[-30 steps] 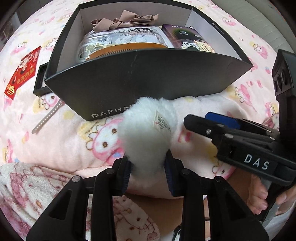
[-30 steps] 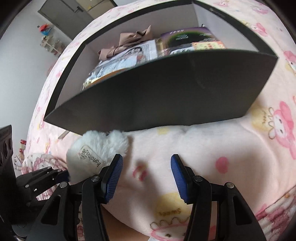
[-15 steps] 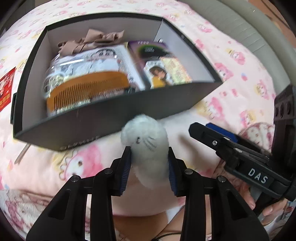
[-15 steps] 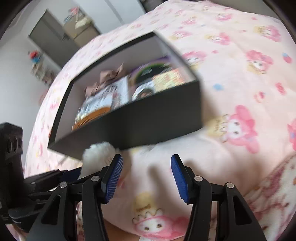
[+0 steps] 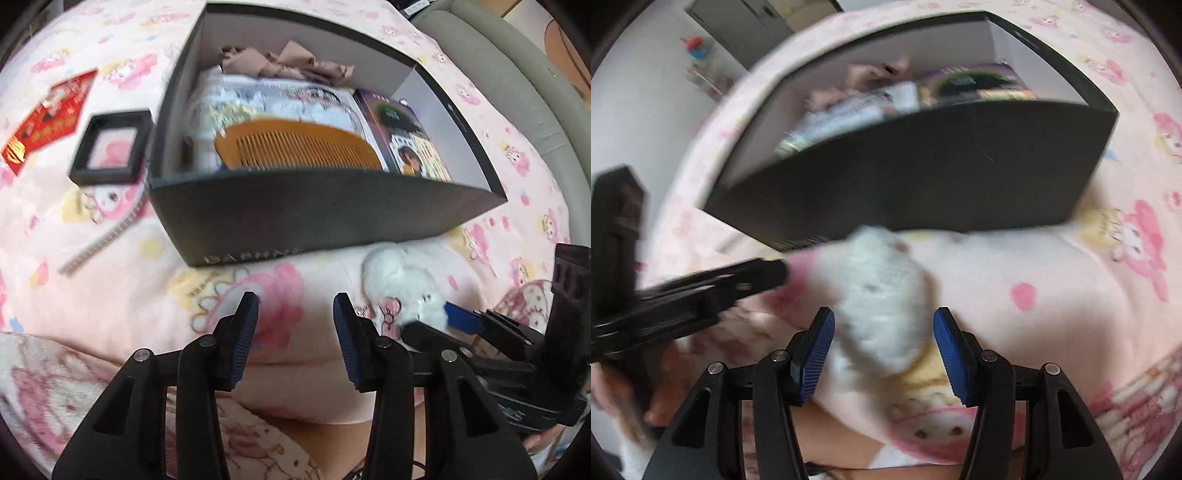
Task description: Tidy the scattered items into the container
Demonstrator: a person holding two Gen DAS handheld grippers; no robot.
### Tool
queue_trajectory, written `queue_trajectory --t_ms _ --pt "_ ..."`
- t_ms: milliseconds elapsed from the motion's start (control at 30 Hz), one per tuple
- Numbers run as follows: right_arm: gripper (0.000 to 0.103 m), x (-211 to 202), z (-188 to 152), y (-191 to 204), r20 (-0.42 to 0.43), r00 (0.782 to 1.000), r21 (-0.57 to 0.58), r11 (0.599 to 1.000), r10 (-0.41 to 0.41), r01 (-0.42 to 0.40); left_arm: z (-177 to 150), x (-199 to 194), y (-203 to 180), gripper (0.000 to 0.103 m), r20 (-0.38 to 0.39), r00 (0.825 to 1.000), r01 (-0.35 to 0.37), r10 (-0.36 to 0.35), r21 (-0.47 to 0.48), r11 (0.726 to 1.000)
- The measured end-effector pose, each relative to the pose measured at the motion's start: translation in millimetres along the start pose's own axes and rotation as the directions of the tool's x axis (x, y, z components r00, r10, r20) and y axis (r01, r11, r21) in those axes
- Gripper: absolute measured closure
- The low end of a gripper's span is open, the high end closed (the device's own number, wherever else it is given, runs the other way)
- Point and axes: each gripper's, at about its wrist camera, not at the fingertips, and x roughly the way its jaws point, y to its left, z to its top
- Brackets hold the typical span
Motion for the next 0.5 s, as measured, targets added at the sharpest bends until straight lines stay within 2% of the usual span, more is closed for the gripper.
queue_trajectory --t_ms 33,100,167,333,433,467,500 --pt "0.051 1 -1 -4 -0.005 1.0 0.026 1.0 -0.016 0.016 -1 2 1 0.061 -0.006 1.0 0.019 -0.019 -0.005 1.0" --pt "0.05 -3 -4 -14 -0.003 1.0 0.102 0.995 0.007 -0.007 -2 4 2 0.061 -0.008 0.999 0.032 -0.032 -0.006 0.999" --pt "0.047 -5 -11 -19 -0.004 1.0 0.129 0.992 0.003 -0.002 0 4 3 0.061 -0.002 0.999 0.048 -0.048 -0.007 0.999" --pt "0.036 7 -13 -3 -0.042 0.998 0.037 0.998 -0.057 0.058 7 5 4 0.061 0.03 0.994 0.103 -0.102 -0.04 0.994" --pt "0.033 23 -6 1 -0.062 0.997 0.031 0.998 -0.049 0.051 11 7 6 0.06 0.048 0.99 0.132 -0.13 -0.043 0.99" --pt "0.035 29 -4 3 -0.075 0.996 0.022 0.999 -0.047 0.049 11 7 7 0.06 0.05 0.989 0.142 -0.14 -0.047 0.989" --pt "0.051 32 -2 7 -0.076 0.996 -0.001 0.999 -0.049 0.049 12 9 8 0.06 0.049 0.988 0.149 -0.147 -0.054 0.987"
